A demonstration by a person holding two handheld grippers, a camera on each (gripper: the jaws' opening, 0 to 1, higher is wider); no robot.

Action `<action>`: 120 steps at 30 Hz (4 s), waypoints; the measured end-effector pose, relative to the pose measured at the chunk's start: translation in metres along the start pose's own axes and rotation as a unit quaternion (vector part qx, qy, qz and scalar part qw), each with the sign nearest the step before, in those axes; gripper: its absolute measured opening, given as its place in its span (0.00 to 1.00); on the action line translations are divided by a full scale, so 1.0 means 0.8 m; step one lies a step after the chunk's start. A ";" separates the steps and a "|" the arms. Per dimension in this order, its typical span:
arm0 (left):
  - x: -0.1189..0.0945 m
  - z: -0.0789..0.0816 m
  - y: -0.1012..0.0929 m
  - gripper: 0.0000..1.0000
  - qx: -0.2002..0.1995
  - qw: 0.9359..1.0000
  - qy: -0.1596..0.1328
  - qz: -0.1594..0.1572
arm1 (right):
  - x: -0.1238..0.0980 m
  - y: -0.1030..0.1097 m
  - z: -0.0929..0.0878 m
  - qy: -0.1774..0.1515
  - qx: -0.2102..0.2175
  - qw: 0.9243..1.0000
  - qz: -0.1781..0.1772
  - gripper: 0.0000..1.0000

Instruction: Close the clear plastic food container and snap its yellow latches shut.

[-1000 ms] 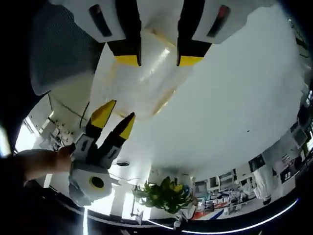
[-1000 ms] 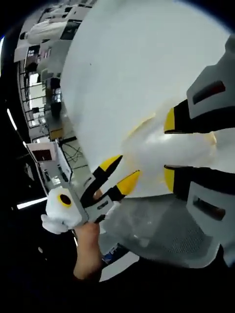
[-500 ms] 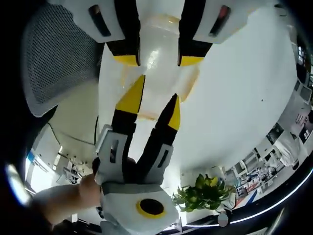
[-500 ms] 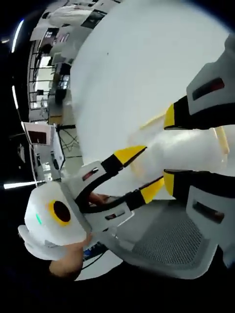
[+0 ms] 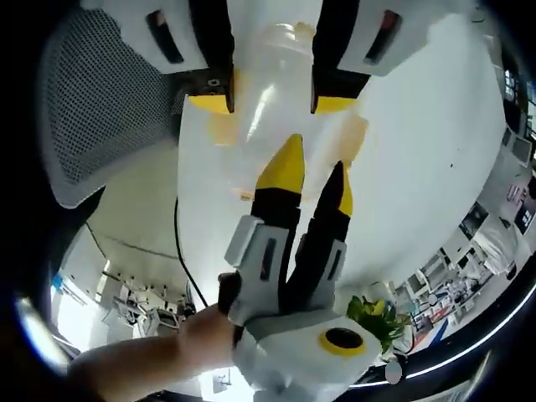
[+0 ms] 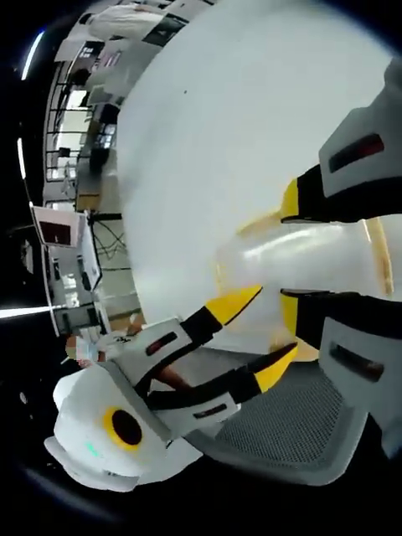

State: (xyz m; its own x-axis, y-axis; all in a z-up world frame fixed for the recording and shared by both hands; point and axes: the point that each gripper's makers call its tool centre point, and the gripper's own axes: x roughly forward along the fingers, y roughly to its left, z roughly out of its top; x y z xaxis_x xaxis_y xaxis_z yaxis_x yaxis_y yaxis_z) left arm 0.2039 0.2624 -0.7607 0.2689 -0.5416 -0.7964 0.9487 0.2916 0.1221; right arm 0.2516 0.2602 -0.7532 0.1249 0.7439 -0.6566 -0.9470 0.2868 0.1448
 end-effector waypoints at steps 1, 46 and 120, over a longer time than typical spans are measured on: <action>0.002 0.000 -0.001 0.32 -0.002 1.000 0.000 0.000 | 0.001 -0.003 0.001 -0.001 0.004 1.000 0.000 0.28; 0.026 -0.005 0.001 0.41 0.080 0.996 0.014 0.023 | 0.031 -0.012 -0.016 0.157 -0.034 0.979 0.126 0.28; 0.000 -0.037 0.020 0.98 0.027 0.996 0.075 -0.042 | -0.012 0.015 -0.046 0.134 -0.142 0.981 -0.002 0.88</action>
State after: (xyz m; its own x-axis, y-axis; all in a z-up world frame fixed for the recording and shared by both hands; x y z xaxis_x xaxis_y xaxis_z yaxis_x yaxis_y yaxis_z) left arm 0.2141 0.2900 -0.7763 0.1644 -0.4373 -0.8841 0.9753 0.2059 0.0795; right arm 0.2278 0.2344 -0.7724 0.0827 0.5471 -0.8330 -0.9956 0.0822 -0.0448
